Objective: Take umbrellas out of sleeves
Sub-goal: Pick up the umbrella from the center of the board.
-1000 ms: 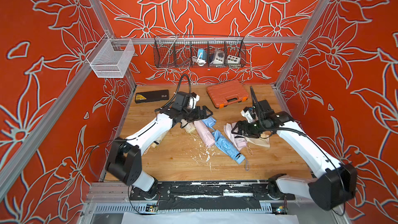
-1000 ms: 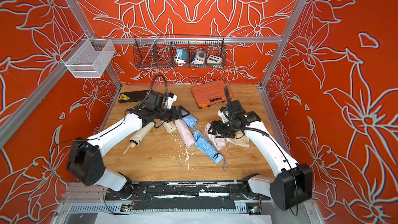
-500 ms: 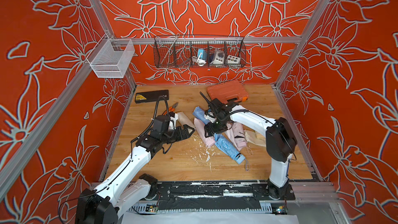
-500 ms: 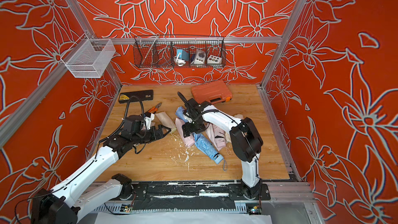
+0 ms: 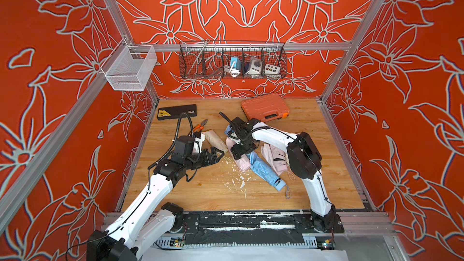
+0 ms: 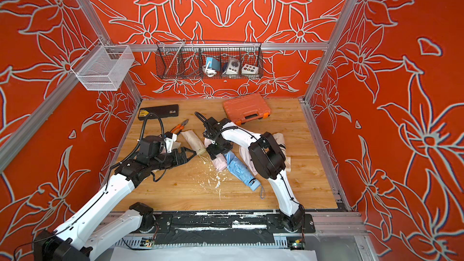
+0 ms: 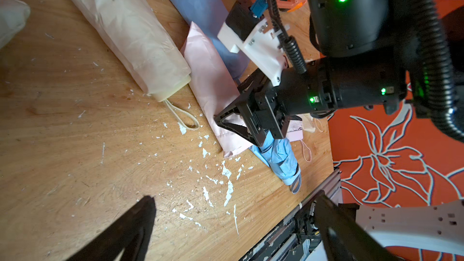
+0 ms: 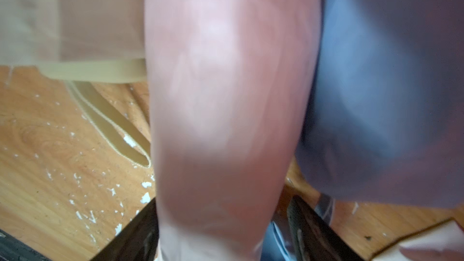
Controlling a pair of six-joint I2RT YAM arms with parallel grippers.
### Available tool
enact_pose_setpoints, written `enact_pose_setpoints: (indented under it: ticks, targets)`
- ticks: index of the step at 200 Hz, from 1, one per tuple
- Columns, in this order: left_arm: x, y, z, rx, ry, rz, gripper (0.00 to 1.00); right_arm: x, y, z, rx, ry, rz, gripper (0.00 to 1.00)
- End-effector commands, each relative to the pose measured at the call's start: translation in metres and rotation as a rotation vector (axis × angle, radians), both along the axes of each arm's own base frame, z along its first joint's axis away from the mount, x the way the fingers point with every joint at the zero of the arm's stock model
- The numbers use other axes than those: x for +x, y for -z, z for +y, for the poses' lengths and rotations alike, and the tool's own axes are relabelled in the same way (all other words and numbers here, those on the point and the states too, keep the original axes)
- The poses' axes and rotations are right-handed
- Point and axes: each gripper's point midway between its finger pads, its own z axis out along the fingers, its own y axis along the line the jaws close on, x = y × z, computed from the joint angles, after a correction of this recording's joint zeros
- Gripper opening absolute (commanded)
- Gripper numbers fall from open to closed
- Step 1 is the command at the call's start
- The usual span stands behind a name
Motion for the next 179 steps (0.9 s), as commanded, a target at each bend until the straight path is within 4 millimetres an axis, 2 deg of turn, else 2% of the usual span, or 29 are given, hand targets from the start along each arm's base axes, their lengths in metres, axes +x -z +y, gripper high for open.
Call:
enact_pose_setpoints:
  ticks: [1,37,82,114,144,179]
  targets:
    - [0.000,-0.003,-0.001,0.005,0.019,-0.005,0.98,-0.007,0.007,0.001,-0.051,-0.038,-0.010,0.75]
    - [-0.003,0.000,0.001,0.010,0.017,0.000,0.98,-0.011,0.013,0.000,-0.052,-0.022,-0.001,0.59]
    - [-0.004,0.001,0.001,0.009,0.015,-0.001,0.98,-0.009,-0.006,0.000,-0.008,-0.038,-0.056,0.34]
    - [-0.003,-0.003,0.002,0.012,0.012,-0.014,0.98,-0.012,-0.025,0.006,0.063,-0.042,-0.067,0.33]
    - [0.001,-0.010,0.001,0.007,0.010,-0.027,0.98,-0.017,-0.066,0.022,0.219,-0.070,-0.068,0.33]
    - [0.011,-0.022,-0.004,-0.020,0.022,-0.055,0.98,-0.032,-0.103,0.028,0.385,-0.089,0.013,0.33]
